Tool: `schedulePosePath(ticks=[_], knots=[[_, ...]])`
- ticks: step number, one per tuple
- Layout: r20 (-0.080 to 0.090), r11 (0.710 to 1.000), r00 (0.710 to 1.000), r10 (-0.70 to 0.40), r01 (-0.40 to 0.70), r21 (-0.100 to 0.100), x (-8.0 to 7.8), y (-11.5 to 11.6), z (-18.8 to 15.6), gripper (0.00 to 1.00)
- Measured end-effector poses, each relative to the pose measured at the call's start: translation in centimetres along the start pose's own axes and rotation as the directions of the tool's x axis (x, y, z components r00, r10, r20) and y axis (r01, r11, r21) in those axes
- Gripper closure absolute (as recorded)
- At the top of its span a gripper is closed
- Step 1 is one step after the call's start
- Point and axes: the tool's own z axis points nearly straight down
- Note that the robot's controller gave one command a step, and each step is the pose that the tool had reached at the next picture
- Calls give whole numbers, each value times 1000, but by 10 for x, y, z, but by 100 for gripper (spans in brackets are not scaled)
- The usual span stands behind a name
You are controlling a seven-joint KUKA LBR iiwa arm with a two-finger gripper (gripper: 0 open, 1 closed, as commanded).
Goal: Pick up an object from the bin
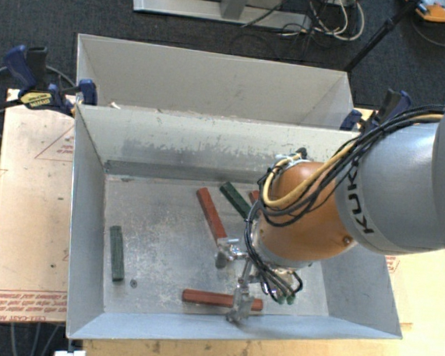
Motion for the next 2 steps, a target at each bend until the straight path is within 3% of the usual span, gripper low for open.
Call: schedulePosePath(ticks=[1,2], knots=[[14,1000,1000,-2,2,0,-2,6,28,0],[12,1000,1000,1,-1,0,-5,5,27,0]])
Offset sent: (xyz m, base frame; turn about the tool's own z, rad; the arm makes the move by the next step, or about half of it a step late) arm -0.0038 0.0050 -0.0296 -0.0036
